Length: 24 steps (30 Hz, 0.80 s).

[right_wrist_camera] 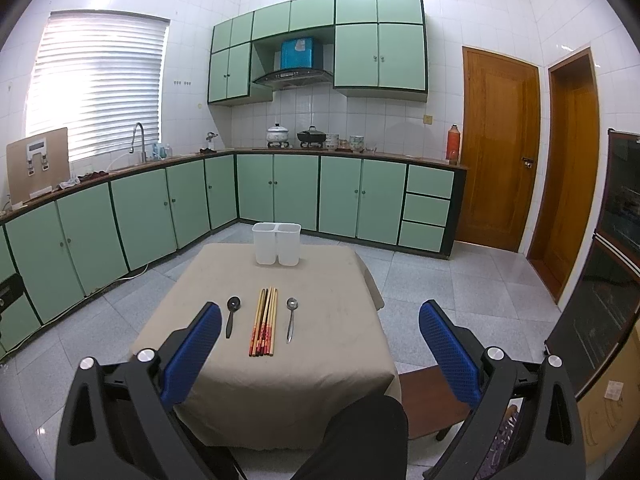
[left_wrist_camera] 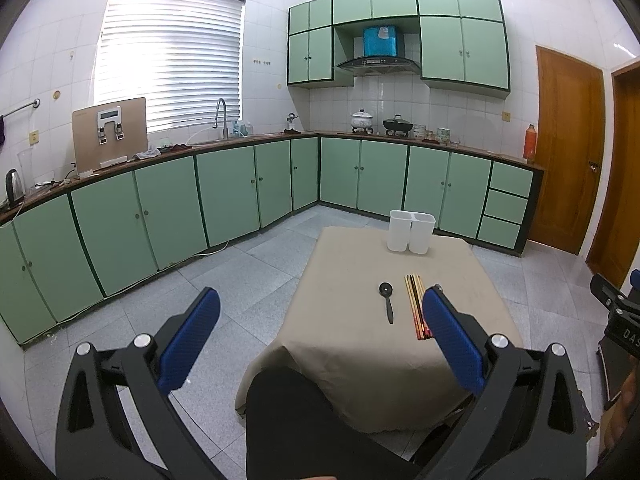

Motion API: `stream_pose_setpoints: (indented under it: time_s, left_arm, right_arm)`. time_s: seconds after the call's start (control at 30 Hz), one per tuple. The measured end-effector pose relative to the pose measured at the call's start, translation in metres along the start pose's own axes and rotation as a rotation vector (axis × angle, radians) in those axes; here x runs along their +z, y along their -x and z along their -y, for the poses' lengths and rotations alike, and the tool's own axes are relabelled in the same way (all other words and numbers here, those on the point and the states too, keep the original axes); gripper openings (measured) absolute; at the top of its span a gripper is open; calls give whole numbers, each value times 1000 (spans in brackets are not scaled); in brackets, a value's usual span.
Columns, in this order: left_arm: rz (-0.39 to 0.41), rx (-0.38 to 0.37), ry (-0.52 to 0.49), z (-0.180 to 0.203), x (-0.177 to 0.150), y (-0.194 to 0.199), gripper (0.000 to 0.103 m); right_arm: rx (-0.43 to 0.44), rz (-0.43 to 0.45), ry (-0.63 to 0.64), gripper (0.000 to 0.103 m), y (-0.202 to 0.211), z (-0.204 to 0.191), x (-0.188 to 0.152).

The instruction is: Organize utensils

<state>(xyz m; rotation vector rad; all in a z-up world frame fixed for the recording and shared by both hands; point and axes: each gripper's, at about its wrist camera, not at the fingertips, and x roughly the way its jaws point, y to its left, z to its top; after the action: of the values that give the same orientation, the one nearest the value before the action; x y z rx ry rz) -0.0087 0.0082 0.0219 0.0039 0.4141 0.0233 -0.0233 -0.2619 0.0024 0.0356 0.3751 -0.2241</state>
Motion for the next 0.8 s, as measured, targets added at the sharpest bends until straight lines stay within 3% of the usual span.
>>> stream_pose_setpoints:
  time_s: [0.8]
  left_arm:
    - [5, 0, 4, -2, 1, 1, 98]
  right_arm:
    - [1, 7, -1, 97, 1, 3, -3]
